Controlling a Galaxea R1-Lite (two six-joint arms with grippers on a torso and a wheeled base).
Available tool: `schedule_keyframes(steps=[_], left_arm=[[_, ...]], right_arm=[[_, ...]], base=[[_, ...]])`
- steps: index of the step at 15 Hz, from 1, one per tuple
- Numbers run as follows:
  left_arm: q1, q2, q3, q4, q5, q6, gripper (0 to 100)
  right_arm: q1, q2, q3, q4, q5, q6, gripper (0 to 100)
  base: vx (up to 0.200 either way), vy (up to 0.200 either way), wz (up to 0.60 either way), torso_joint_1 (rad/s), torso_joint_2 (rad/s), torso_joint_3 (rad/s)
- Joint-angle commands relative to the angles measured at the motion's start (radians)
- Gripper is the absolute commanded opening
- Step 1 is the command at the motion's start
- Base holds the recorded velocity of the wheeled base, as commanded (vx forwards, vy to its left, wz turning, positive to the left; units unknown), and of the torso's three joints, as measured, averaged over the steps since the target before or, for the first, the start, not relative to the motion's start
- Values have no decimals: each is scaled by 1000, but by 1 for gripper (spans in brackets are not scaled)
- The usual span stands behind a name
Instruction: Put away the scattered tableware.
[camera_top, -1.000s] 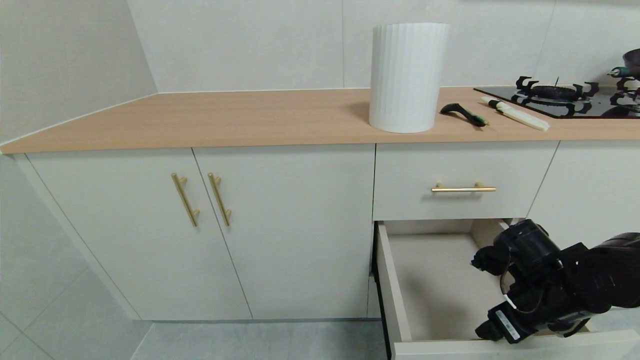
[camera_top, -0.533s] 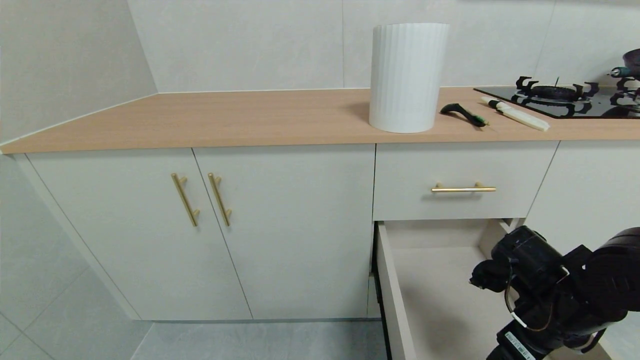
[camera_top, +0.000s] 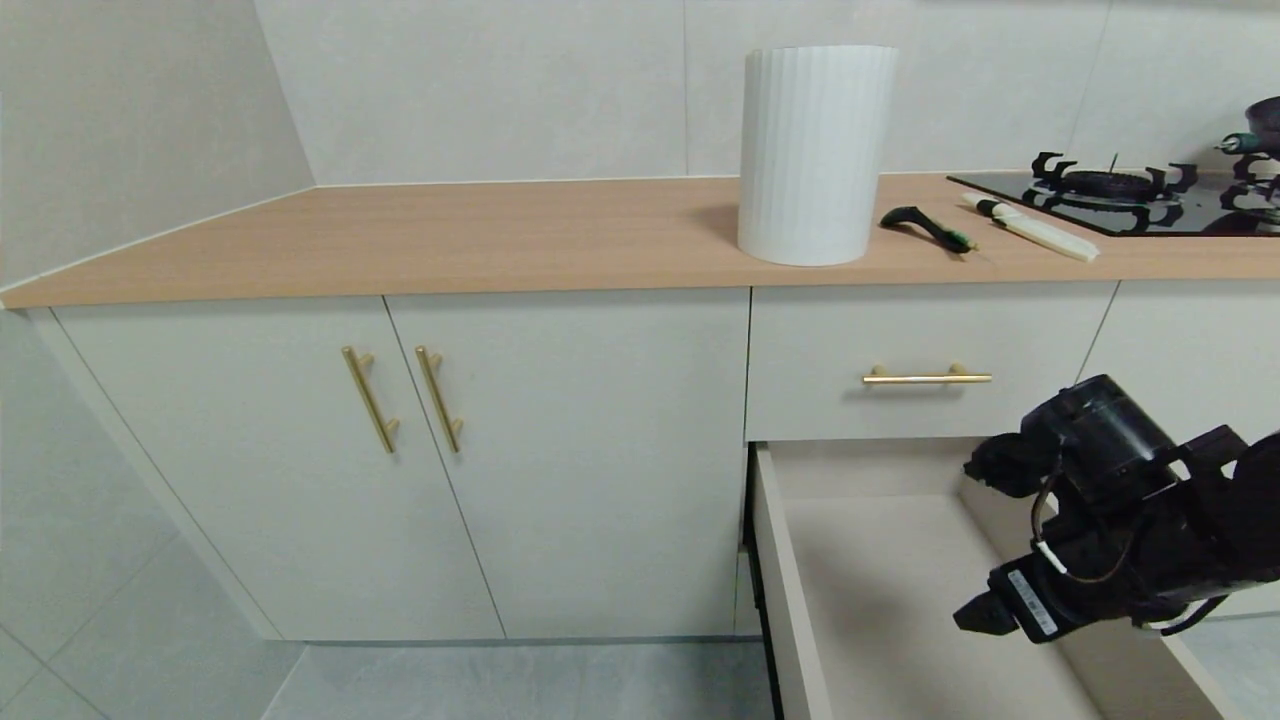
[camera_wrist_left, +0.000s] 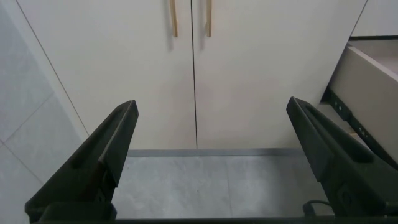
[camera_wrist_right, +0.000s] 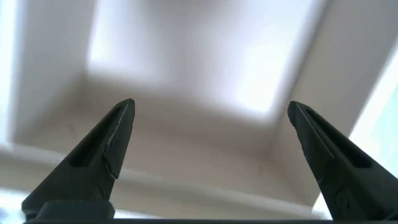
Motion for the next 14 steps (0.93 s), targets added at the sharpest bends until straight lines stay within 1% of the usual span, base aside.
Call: schedule_keyframes(steps=[1, 5, 9, 14], left_arm=[[0, 1, 0, 0, 0, -1, 100], [-1, 1, 0, 0, 0, -1, 100], [-1, 1, 0, 0, 0, -1, 100], [-1, 1, 0, 0, 0, -1, 100]], right_arm=[[-40, -59, -1, -63, -1, 1, 100], [-58, -92, -4, -81, -1, 1, 100], [-60, -101, -2, -83, -2, 1, 100], [-61, -99, -1, -98, -4, 1, 100]], base=[[0, 0, 0, 0, 0, 0], [0, 0, 0, 5, -15, -5], [0, 0, 0, 67, -235, -245], [0, 0, 0, 177, -515, -291]])
